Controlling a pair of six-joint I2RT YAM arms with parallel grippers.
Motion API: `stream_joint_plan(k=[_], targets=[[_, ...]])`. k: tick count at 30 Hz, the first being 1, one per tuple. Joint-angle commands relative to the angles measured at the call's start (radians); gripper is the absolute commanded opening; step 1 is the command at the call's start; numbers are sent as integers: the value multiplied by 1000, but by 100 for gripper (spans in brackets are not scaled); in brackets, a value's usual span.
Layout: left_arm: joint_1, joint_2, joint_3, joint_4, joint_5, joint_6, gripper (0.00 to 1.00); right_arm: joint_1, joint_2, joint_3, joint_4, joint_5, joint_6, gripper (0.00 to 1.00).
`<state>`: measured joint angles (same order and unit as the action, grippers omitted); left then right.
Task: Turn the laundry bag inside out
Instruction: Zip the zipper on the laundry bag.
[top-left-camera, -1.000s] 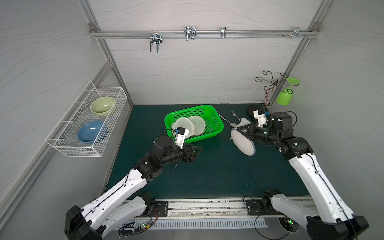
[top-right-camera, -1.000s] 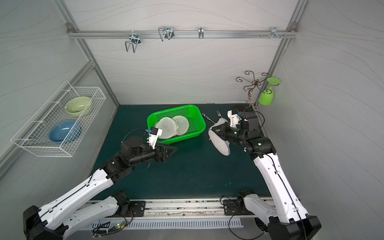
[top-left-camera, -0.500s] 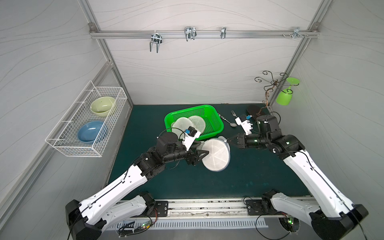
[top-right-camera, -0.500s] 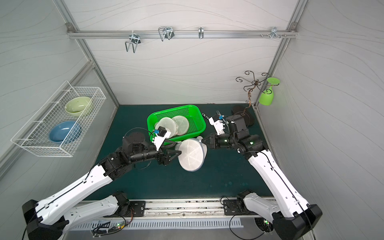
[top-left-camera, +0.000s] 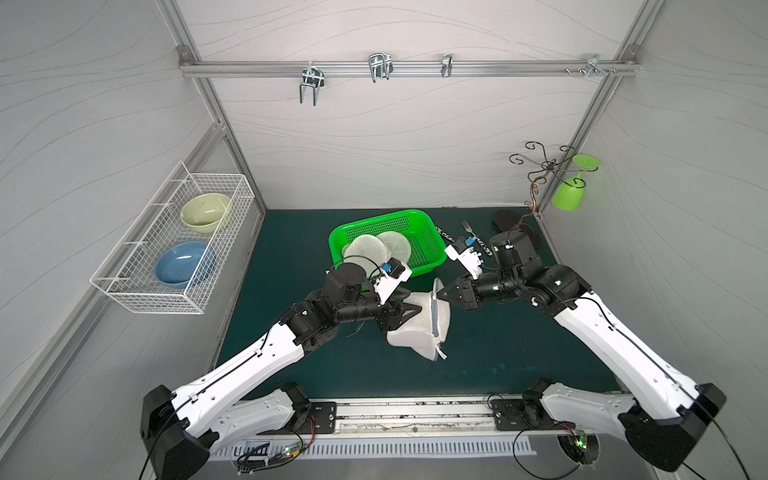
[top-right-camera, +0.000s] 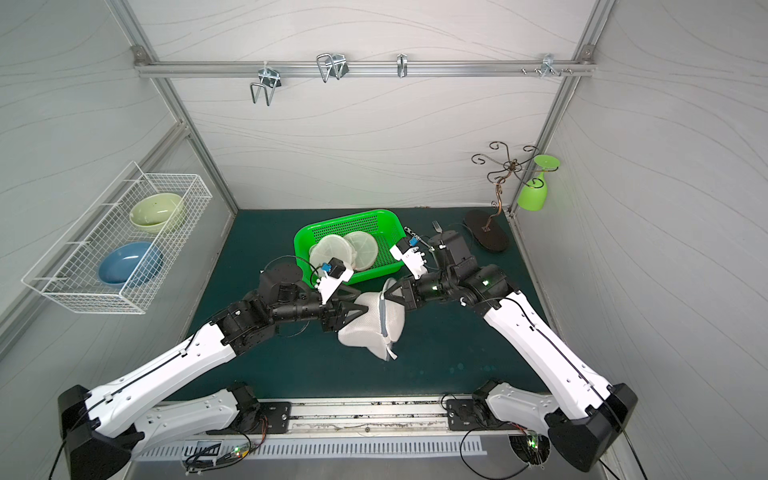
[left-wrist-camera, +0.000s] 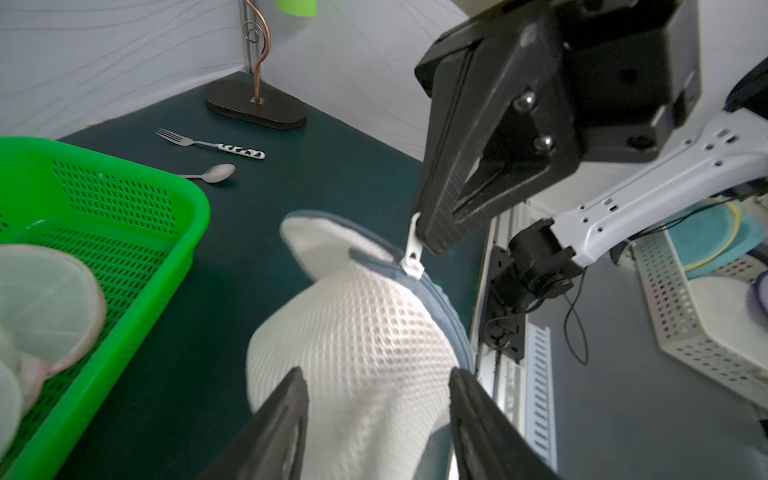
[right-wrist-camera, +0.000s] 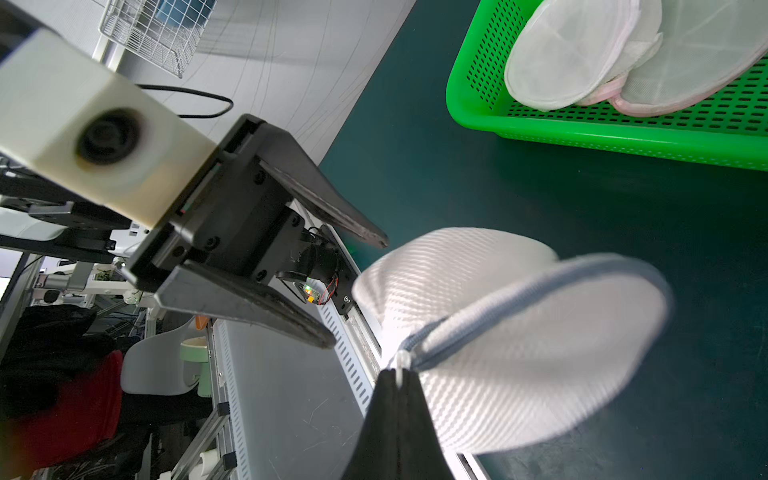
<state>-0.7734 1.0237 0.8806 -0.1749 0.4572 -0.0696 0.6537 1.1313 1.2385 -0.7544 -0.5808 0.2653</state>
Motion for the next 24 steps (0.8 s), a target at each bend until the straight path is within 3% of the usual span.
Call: stream_joint_plan(k=[1, 5, 8, 11, 14, 18, 24], targets=[[-2, 2, -8, 134, 35, -65, 55, 11, 3, 10, 92, 5, 59, 0], [-2, -3, -5, 127, 14, -58, 60, 22, 8, 9, 159, 67, 138, 0], [-2, -32, -11, 134, -65, -51, 72, 38, 12, 11, 172, 130, 164, 0], [-2, -76, -31, 172, -155, -45, 76, 44, 12, 8, 171, 194, 180, 0], [-2, -115, -51, 194, -210, -54, 76, 48, 12, 8, 163, 247, 194, 0], [-6, -125, -64, 177, -188, -88, 69, 53, 29, 34, 145, 319, 221, 0], [-28, -92, -65, 133, -177, -80, 69, 75, 64, 82, 145, 296, 206, 0]])
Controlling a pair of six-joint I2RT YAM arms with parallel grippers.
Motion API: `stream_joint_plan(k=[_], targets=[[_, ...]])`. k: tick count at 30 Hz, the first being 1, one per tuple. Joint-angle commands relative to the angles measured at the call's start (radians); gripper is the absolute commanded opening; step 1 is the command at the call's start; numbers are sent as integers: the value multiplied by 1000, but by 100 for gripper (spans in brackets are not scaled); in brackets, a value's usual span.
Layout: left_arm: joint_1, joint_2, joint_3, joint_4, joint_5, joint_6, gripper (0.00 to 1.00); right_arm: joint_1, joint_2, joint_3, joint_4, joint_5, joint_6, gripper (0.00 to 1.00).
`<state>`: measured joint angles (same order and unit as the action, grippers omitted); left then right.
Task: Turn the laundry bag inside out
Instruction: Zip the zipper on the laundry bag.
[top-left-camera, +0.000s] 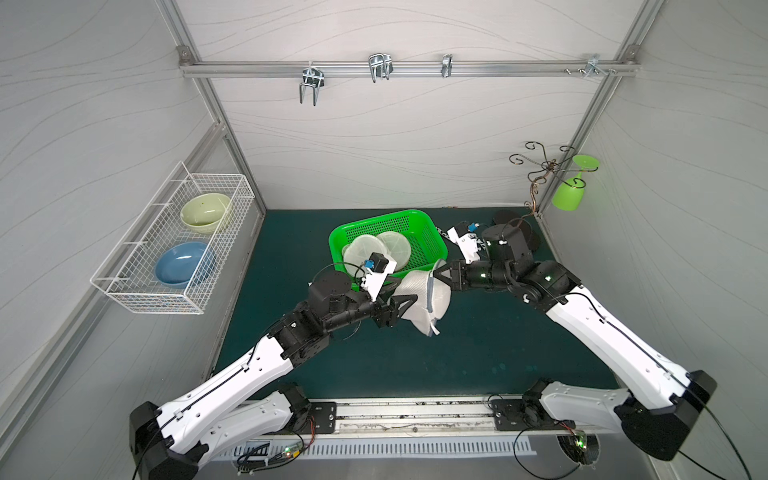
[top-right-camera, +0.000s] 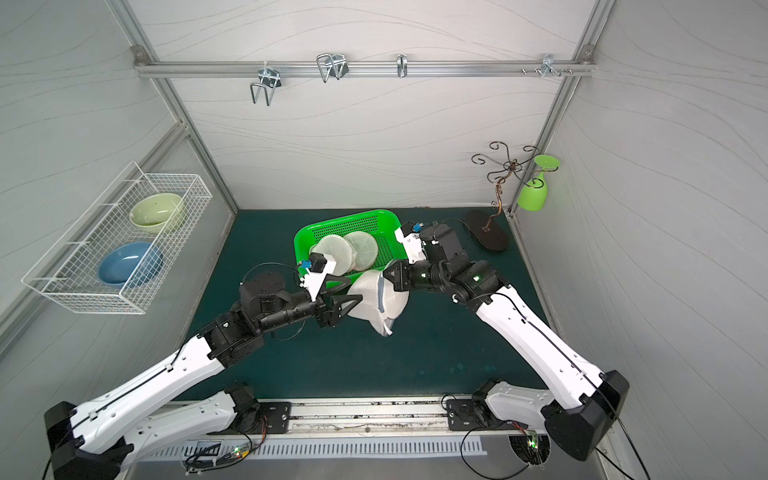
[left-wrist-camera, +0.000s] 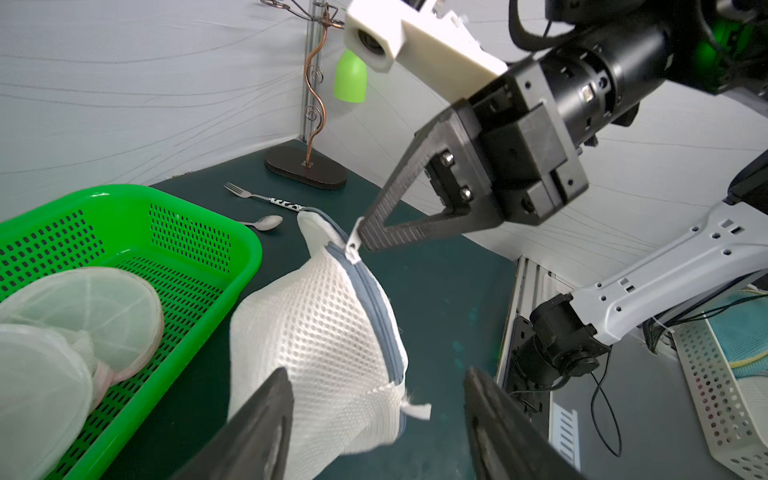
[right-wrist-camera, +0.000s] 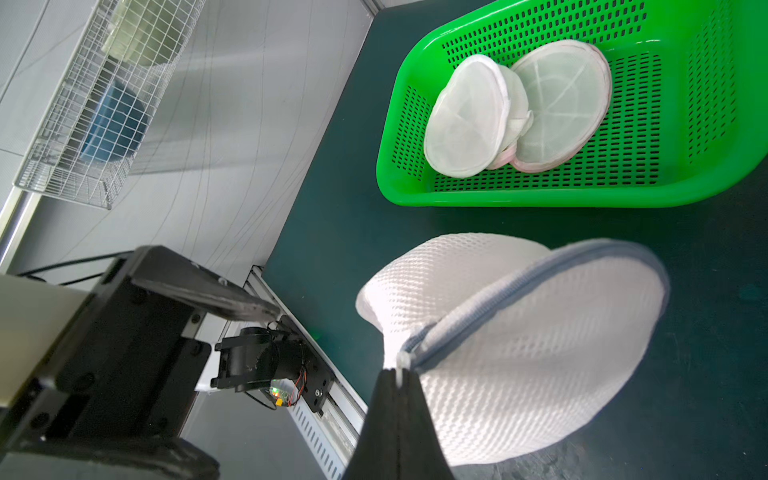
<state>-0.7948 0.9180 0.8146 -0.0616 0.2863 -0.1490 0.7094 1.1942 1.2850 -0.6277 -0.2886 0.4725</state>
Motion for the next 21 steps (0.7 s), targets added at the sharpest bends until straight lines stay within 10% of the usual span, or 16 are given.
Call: stream_joint_plan(k=[1, 9, 21], targets=[[-7, 20, 6, 10, -20, 8, 69, 25, -1, 33, 25, -6, -7, 0], [-6, 66, 61, -65, -20, 97, 68, 61, -16, 28, 56, -48, -41, 0], [-7, 95, 73, -18, 7, 101, 37, 93, -16, 48, 71, -92, -65, 0]])
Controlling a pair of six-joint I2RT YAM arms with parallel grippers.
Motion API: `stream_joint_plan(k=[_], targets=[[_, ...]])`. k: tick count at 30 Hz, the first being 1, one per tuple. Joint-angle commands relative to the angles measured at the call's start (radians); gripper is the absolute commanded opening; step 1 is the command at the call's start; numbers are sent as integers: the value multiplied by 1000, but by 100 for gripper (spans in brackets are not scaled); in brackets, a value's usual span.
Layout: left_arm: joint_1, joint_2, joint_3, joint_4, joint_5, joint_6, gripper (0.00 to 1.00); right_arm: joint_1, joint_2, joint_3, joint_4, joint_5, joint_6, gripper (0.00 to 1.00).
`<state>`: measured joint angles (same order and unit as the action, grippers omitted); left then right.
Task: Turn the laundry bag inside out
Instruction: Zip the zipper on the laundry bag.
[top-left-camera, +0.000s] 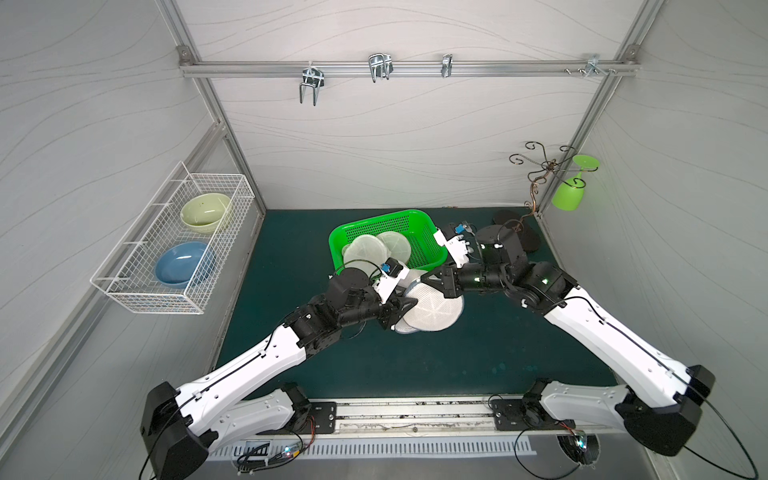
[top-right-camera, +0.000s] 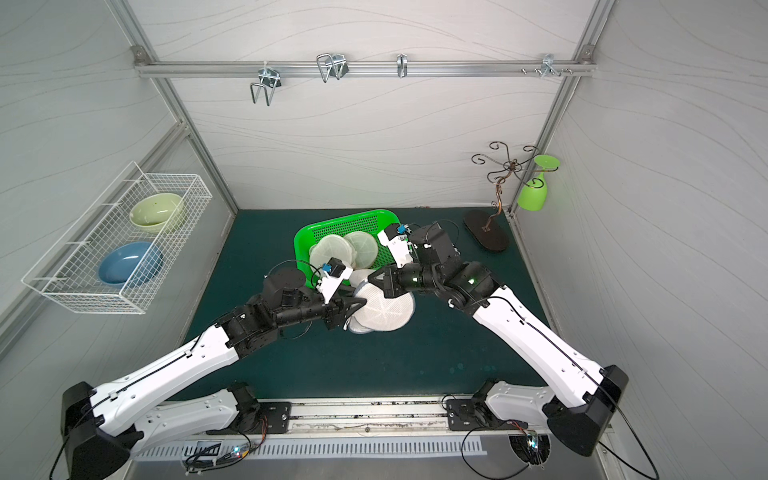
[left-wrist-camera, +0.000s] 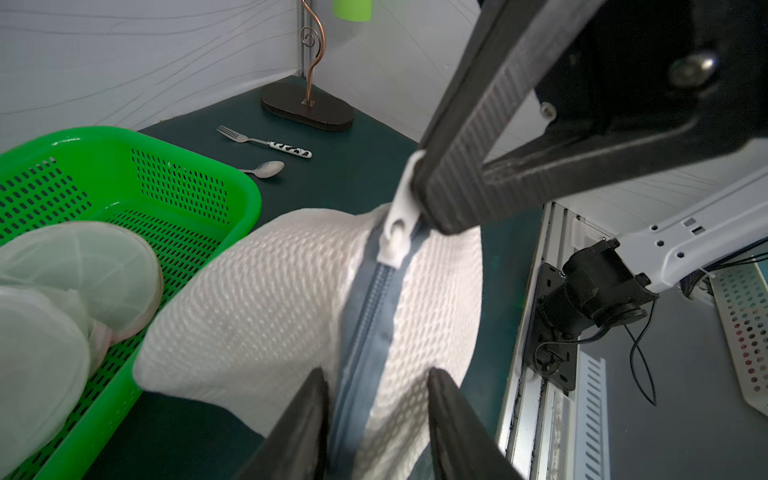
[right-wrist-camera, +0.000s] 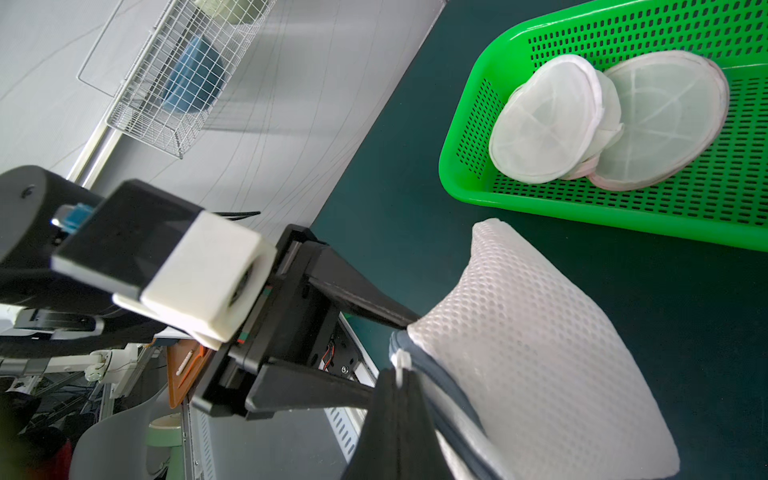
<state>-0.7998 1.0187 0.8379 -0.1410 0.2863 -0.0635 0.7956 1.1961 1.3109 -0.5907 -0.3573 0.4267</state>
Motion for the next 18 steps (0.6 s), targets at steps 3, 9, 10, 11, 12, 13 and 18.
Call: stream_joint_plan(k=[3, 9, 10, 11, 12, 13, 18], targets=[[-1, -9, 46, 63, 14, 15, 30, 7, -21, 20, 34, -30, -28, 0], [-2, -10, 43, 72, 32, 13, 15, 8, -24, 20, 22, -32, -42, 0], [-2, -10, 43, 73, 34, 13, 11, 7, -26, 21, 22, -33, -42, 0], [-1, -10, 42, 73, 37, 14, 7, 8, -26, 19, 22, -32, -42, 0], [-1, -8, 43, 73, 42, 16, 2, 7, -27, 20, 20, -27, -41, 0], [-2, -9, 43, 74, 43, 16, 0, 7, -29, 19, 19, -18, -41, 0], [-1, -18, 39, 63, 45, 27, 0, -58, -33, 25, -30, 65, 31, 0]])
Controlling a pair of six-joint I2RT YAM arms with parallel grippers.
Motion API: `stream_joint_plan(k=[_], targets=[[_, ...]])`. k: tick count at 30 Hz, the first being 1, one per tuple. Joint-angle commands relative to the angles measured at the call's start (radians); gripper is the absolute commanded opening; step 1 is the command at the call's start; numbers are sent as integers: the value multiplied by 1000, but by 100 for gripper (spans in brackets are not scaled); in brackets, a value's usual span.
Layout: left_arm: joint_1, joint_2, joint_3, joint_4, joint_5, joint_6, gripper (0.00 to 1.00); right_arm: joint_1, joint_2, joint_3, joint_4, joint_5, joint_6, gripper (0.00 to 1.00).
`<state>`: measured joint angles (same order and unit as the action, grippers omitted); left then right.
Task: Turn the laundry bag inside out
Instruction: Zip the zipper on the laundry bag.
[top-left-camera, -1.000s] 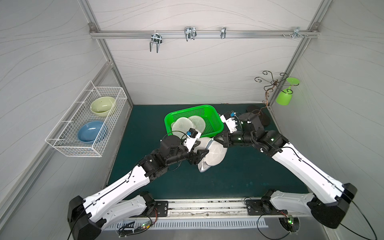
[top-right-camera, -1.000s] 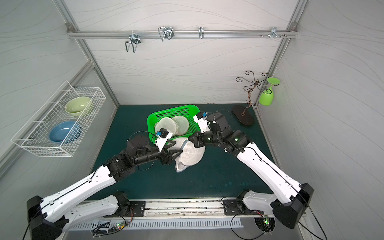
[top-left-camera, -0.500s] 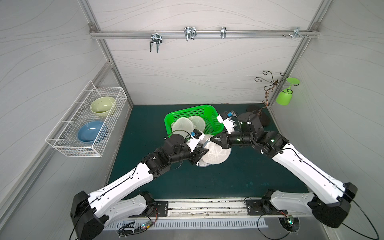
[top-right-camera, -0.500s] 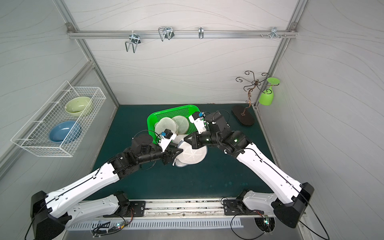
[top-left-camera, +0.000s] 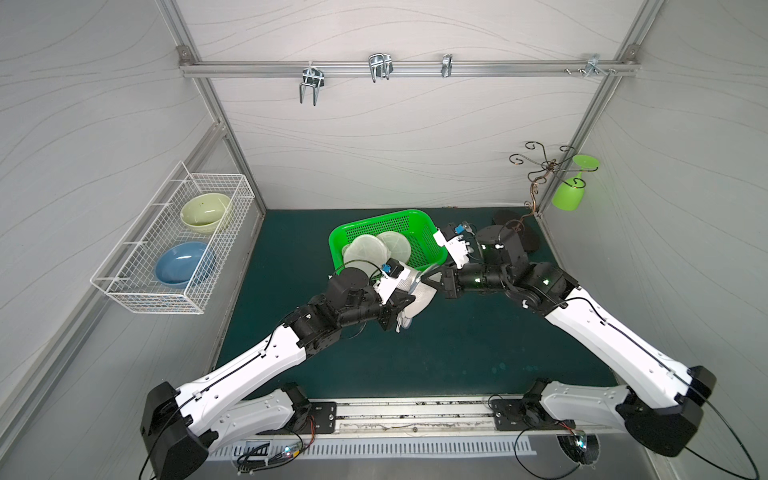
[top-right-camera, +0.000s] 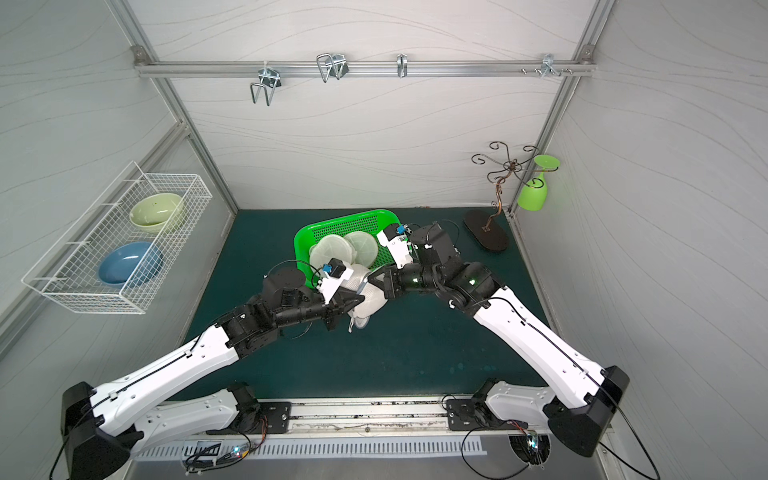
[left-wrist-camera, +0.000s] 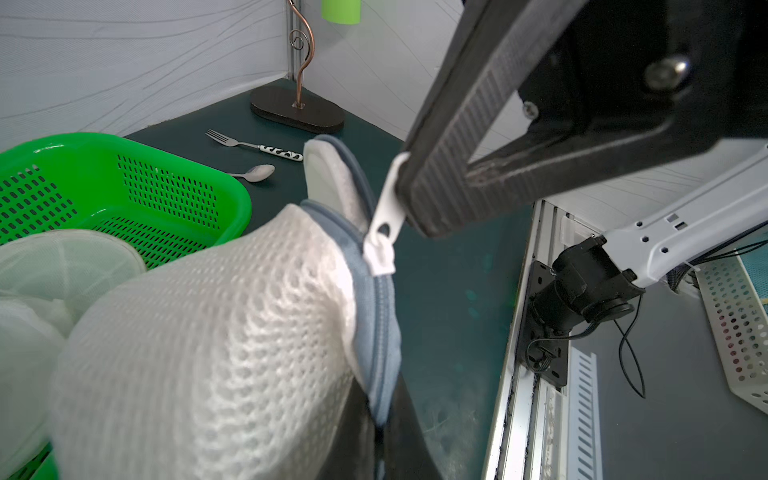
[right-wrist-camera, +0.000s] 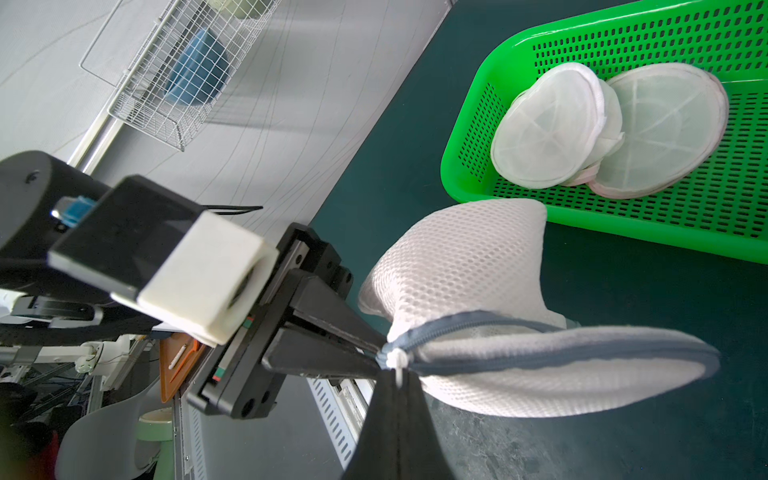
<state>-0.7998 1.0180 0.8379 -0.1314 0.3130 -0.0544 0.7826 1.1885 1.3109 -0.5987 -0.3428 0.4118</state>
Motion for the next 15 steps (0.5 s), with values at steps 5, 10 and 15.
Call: stream_joint_plan(k=[5, 10, 15], targets=[[-1, -41, 25, 54, 20, 25, 0, -264, -51, -7, -84, -1, 138, 0], [-1, -58, 4, 86, 18, 13, 0, -379, -70, -29, -107, -71, 133, 0], [-1, -32, 13, 80, 23, 2, 0, -341, -80, -24, -45, -127, 116, 0]])
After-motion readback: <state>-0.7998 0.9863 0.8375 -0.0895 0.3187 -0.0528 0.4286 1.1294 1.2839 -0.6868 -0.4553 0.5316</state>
